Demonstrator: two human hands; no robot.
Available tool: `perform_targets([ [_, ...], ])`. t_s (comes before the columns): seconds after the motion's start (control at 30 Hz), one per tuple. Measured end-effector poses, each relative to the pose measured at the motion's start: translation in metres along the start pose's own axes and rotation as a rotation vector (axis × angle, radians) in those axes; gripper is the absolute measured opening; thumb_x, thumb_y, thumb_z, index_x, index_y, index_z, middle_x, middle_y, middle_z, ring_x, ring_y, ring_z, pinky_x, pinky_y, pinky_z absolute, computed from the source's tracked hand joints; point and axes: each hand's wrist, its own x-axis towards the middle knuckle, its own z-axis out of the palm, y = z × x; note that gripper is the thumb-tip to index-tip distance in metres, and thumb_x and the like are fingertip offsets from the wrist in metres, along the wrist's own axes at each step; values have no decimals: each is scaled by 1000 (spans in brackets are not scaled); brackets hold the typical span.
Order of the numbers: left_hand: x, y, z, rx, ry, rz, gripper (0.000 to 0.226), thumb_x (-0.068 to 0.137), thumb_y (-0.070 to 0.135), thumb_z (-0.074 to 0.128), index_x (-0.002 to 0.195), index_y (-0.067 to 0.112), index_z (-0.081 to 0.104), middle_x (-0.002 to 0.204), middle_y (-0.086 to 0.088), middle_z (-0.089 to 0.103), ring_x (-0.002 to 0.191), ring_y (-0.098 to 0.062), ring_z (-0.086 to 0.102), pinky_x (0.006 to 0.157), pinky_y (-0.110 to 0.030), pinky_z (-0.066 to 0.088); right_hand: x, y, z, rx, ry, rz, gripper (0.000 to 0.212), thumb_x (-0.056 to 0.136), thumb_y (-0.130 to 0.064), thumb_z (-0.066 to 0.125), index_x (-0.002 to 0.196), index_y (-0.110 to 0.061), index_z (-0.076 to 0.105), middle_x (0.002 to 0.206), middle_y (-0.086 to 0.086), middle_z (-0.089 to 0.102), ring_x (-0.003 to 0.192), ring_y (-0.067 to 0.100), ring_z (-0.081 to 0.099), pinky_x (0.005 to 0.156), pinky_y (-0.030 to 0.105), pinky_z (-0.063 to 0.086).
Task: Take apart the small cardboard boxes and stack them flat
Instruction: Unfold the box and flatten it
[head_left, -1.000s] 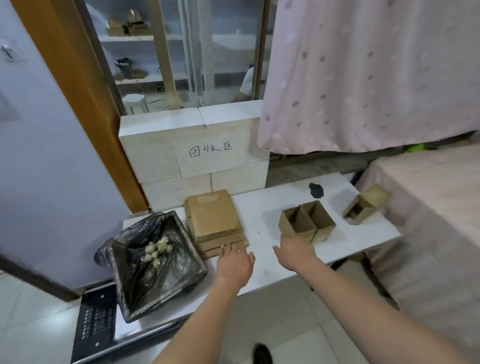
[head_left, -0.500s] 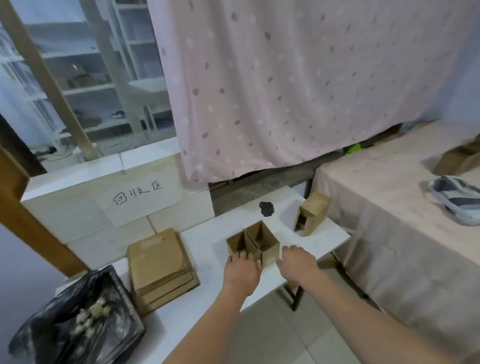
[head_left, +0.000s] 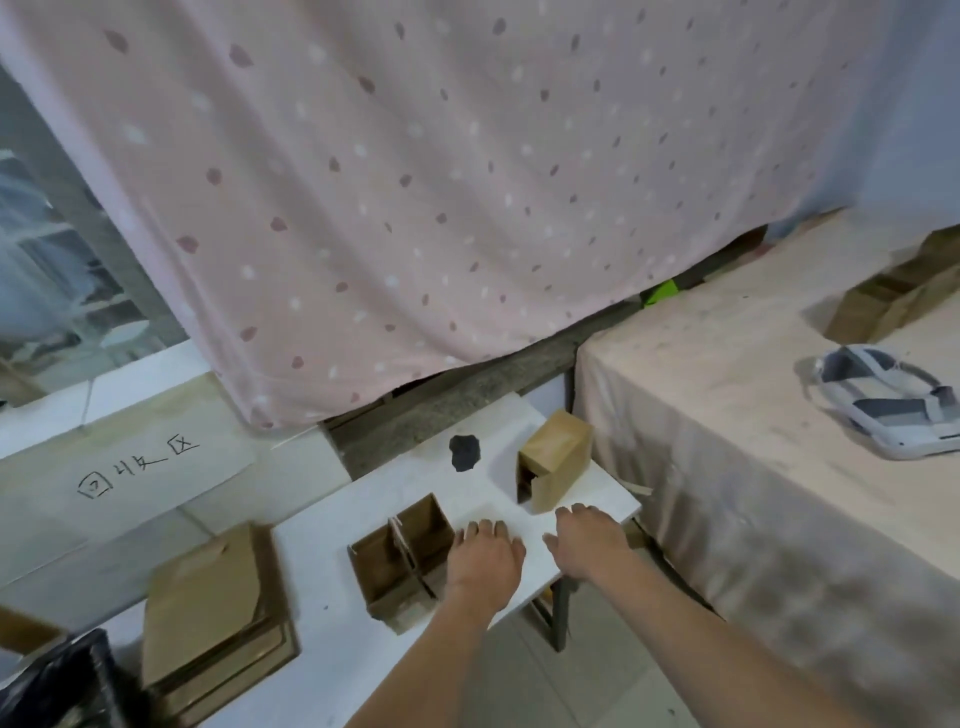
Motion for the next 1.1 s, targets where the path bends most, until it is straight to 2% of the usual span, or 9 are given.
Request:
perform_targets([
  [0.3, 99, 19, 3, 1, -50, 11, 52, 107, 38, 18, 150, 13, 34, 150, -12, 42, 140, -30, 38, 120, -45, 27, 77, 47, -7, -4, -36, 18, 49, 102, -43, 39, 140, -12, 43, 133, 10, 53, 124, 29, 49, 106, 39, 37],
  [0.43, 155, 17, 2, -104, -7, -36, 47, 107, 37, 20, 141, 14, 43, 139, -10, 51, 130, -27, 46, 115, -43, 32, 125, 61, -22, -69, -77, 17, 45, 101, -34, 42, 141, -12, 42, 138, 10, 48, 128, 29, 46, 108, 41, 35],
  [0.5, 179, 17, 0, -149, 2, -58, 46, 107, 36, 21, 141, 14, 44, 138, -8, 52, 128, -26, 48, 114, -41, 33, 149, 68, -31, -129, -133, -6, 49, 101, -30, 44, 146, -13, 35, 144, 10, 43, 131, 29, 43, 110, 41, 33],
  [0.6, 199, 11, 10, -262, -56, -108, 42, 108, 33, 24, 139, 13, 44, 136, -9, 51, 125, -27, 49, 109, -39, 38, 180, 65, -41, -231, -236, -81, 68, 96, -17, 53, 154, -15, 17, 153, 14, 28, 135, 35, 38, 111, 43, 33],
  [0.7, 217, -5, 25, -251, -114, -118, 39, 108, 26, 22, 135, 11, 45, 134, -12, 51, 121, -30, 50, 102, -41, 43, 215, 51, -50, -327, -248, -143, 84, 92, -8, 56, 157, -17, 3, 162, 18, 6, 144, 41, 23, 114, 49, 29],
  [0.83, 231, -18, 38, -241, -156, -126, 33, 106, 15, 27, 132, 8, 47, 131, -15, 50, 120, -34, 49, 99, -45, 46, 249, 35, -48, -474, -287, -227, 103, 88, -8, 65, 158, -20, -10, 163, 16, -18, 150, 40, -10, 122, 52, 5],
  [0.9, 233, -20, 44, -243, -181, -132, 33, 106, 15, 28, 132, 8, 47, 131, -15, 49, 120, -34, 49, 98, -45, 47, 256, 33, -38, -540, -318, -280, 109, 86, -10, 69, 157, -21, -13, 162, 16, -20, 150, 40, -14, 121, 52, -2],
  [0.97, 236, -21, 48, -243, -201, -130, 36, 106, 16, 27, 135, 9, 46, 133, -15, 48, 121, -33, 48, 98, -45, 47, 263, 35, -28, -566, -328, -338, 109, 85, -9, 69, 157, -22, -13, 163, 16, -17, 150, 39, -13, 121, 51, 0],
  [1.1, 239, -21, 51, -239, -241, -160, 36, 105, 14, 27, 136, 6, 45, 131, -18, 49, 120, -34, 49, 98, -44, 47, 276, 39, -12, -563, -332, -405, 91, 93, -14, 60, 158, -21, -3, 164, 17, -5, 151, 38, -6, 121, 53, 3],
])
